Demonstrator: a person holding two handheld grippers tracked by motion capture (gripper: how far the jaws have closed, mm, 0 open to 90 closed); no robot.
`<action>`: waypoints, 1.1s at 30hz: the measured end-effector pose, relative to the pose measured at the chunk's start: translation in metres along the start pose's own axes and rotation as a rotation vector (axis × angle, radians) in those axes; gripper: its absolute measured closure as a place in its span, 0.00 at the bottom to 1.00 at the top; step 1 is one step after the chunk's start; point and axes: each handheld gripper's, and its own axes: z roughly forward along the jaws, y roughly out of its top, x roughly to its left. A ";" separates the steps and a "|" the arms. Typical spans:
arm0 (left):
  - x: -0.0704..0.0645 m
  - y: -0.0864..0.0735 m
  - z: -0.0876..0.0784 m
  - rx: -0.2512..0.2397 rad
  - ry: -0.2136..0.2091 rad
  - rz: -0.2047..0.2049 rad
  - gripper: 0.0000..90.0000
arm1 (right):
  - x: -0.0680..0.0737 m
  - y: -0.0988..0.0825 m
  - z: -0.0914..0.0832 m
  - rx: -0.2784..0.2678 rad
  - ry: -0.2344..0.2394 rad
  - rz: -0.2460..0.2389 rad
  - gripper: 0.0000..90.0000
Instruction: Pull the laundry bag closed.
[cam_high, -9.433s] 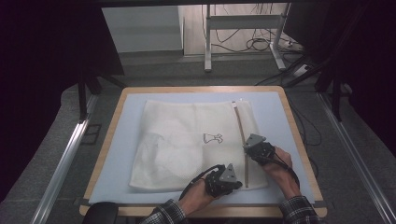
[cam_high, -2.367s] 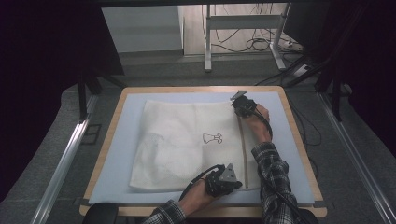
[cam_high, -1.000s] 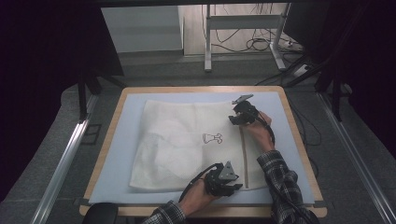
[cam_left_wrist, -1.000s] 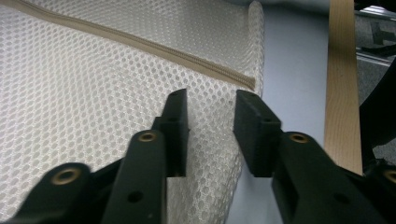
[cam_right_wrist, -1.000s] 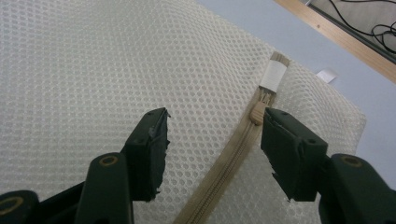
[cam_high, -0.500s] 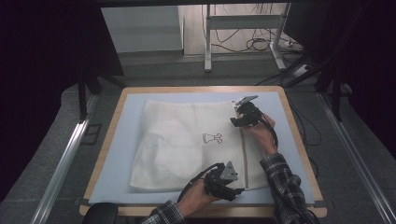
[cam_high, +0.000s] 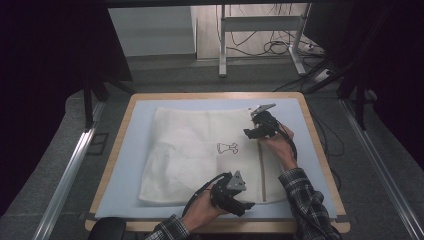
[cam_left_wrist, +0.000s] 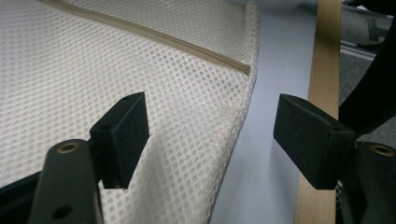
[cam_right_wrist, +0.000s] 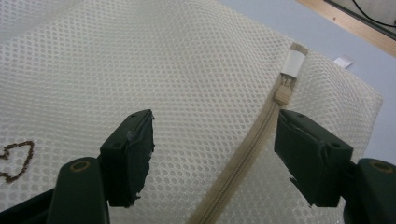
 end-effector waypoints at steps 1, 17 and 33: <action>0.001 -0.001 -0.002 -0.002 -0.001 -0.002 0.26 | 0.001 0.000 -0.001 0.000 -0.002 -0.002 0.30; 0.019 -0.017 -0.023 -0.021 0.006 -0.070 0.18 | 0.017 0.002 -0.009 0.001 0.048 -0.034 0.21; 0.028 -0.024 -0.045 -0.034 0.035 -0.095 0.13 | 0.021 -0.005 -0.014 0.032 0.067 0.007 0.10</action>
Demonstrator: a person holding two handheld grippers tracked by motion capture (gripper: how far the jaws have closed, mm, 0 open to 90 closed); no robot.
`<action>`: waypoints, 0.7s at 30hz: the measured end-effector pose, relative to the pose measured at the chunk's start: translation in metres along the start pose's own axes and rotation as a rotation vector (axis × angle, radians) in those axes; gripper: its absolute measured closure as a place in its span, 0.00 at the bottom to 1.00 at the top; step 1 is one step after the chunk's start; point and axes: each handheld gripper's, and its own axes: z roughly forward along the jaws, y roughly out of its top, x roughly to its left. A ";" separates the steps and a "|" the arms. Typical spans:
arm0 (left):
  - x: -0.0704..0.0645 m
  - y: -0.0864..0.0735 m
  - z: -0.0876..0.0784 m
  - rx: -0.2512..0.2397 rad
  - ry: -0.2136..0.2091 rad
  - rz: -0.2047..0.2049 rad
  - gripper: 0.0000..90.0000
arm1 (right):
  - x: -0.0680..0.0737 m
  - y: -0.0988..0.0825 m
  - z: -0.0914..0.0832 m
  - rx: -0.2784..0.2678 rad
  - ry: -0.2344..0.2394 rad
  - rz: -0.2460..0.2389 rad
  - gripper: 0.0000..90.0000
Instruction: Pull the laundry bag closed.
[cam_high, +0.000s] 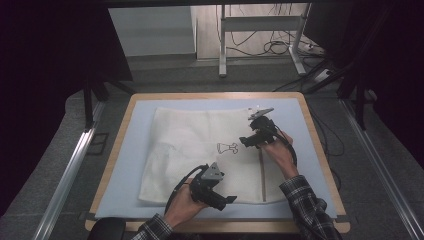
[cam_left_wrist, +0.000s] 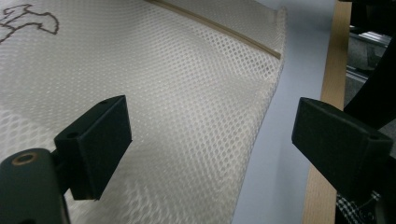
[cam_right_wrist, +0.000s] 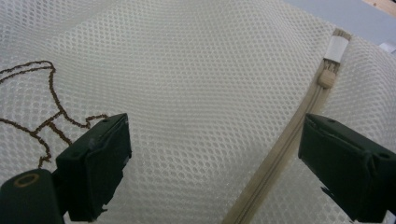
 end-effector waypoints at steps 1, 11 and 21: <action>0.000 -0.001 -0.001 -0.006 0.002 -0.007 0.12 | 0.000 0.000 -0.001 0.003 0.000 0.001 0.10; 0.006 -0.007 -0.013 -0.011 0.013 -0.021 0.10 | 0.007 -0.003 -0.009 -0.017 0.031 0.006 0.08; 0.004 -0.013 -0.019 0.011 0.053 -0.001 0.07 | 0.013 -0.009 -0.015 -0.009 0.036 0.007 0.05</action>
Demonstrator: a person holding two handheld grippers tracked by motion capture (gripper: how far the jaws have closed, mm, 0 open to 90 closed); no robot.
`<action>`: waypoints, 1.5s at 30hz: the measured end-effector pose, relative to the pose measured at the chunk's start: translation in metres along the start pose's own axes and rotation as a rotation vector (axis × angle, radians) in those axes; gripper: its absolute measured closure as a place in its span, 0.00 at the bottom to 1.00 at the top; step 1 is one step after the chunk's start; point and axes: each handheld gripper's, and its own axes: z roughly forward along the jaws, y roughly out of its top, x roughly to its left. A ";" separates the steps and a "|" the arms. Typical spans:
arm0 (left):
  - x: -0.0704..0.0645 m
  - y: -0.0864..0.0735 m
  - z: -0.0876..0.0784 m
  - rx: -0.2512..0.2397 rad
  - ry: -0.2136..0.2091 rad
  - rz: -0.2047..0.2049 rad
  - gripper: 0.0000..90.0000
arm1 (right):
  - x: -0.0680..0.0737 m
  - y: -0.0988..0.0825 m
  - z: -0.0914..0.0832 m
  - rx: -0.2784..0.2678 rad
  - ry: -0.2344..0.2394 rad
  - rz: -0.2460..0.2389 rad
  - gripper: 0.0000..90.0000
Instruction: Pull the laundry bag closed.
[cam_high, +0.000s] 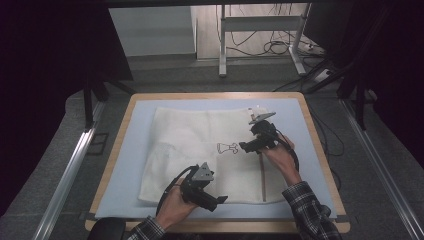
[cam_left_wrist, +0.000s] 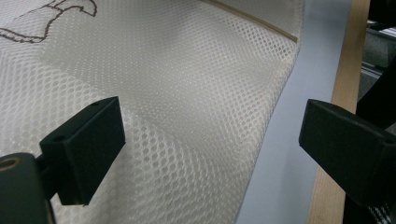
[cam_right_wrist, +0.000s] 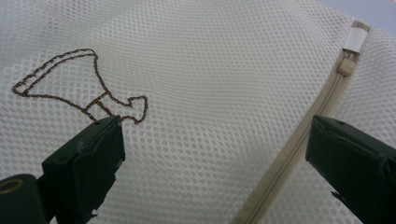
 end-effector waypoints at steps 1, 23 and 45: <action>0.000 0.000 0.000 -0.005 0.001 -0.005 0.06 | 0.000 -0.001 -0.001 -0.005 0.001 -0.001 0.04; 0.010 -0.021 -0.025 -0.013 0.070 -0.004 0.04 | 0.014 -0.013 -0.018 -0.024 0.019 -0.028 0.04; 0.018 -0.041 -0.052 -0.042 0.130 -0.025 0.04 | 0.029 -0.035 -0.036 -0.024 0.015 -0.035 0.03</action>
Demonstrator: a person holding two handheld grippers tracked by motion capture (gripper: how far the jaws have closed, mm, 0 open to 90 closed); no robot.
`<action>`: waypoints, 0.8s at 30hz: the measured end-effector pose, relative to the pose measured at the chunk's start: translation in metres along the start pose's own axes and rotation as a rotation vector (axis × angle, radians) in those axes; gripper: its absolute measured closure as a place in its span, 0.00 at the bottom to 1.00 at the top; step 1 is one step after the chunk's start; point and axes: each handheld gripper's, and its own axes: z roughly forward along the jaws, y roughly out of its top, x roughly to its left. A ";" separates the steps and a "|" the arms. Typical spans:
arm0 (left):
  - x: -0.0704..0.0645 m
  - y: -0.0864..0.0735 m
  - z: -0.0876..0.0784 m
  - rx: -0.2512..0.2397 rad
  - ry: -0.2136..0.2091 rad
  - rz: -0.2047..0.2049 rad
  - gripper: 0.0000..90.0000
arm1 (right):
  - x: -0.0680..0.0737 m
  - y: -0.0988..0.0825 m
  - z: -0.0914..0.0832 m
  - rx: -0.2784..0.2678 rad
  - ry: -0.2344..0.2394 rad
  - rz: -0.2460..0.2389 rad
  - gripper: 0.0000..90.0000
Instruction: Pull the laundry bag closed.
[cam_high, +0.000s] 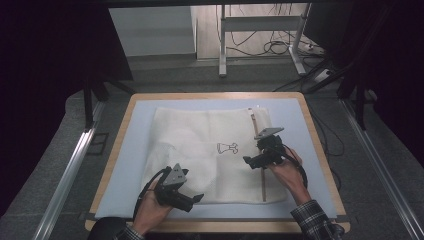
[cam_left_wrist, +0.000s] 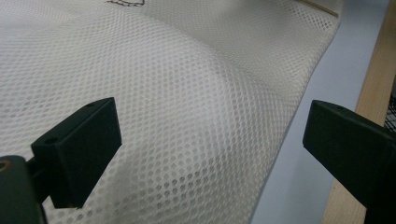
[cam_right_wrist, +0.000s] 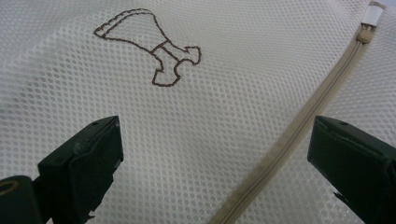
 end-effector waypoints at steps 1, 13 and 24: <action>0.000 -0.001 -0.001 -0.001 0.001 -0.001 0.04 | 0.001 0.000 -0.001 -0.002 -0.001 0.001 0.03; 0.003 -0.005 -0.008 -0.007 0.022 -0.005 0.04 | 0.008 -0.008 -0.018 -0.029 -0.009 -0.005 0.03; 0.004 -0.008 -0.014 -0.008 0.041 -0.002 0.04 | 0.011 -0.021 -0.037 -0.067 -0.025 0.008 0.03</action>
